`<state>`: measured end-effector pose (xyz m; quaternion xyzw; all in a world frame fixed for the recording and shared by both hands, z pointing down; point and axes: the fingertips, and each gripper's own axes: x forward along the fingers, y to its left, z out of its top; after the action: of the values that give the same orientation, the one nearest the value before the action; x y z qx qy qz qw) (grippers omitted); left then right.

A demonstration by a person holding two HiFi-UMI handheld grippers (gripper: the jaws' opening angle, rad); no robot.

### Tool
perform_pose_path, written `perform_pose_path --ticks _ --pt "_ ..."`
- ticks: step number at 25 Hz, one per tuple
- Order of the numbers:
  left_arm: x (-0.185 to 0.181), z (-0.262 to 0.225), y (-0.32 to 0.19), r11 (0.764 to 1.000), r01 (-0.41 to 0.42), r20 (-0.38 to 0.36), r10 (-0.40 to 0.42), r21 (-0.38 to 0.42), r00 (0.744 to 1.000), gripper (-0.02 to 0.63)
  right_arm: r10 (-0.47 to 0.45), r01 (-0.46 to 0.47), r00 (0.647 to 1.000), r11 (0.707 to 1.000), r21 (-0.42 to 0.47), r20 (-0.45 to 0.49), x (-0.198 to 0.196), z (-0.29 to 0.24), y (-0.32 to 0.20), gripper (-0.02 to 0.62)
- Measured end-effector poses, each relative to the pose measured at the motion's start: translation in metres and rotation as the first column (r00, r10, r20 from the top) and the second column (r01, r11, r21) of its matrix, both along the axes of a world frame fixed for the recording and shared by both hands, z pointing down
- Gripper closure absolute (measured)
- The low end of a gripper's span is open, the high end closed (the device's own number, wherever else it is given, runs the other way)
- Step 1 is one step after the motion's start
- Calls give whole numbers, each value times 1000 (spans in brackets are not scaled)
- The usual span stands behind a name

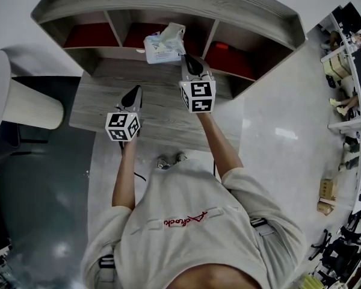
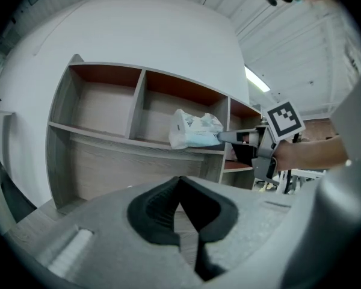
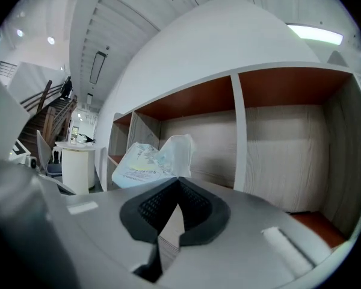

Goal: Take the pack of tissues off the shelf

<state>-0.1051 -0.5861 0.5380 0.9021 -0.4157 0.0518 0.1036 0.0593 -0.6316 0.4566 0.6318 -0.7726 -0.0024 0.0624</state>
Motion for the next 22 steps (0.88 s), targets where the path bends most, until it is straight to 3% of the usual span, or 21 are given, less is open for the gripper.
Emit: perform_pose_path --ticks 10,22 --pt "21 -14 19 1000 7 14 -7 23 1000 607 -62 61 998 998 24 29 5 0 49 588" --pt "30 -10 53 995 94 29 -94 18 995 607 -161 160 986 987 12 40 16 24 92 588"
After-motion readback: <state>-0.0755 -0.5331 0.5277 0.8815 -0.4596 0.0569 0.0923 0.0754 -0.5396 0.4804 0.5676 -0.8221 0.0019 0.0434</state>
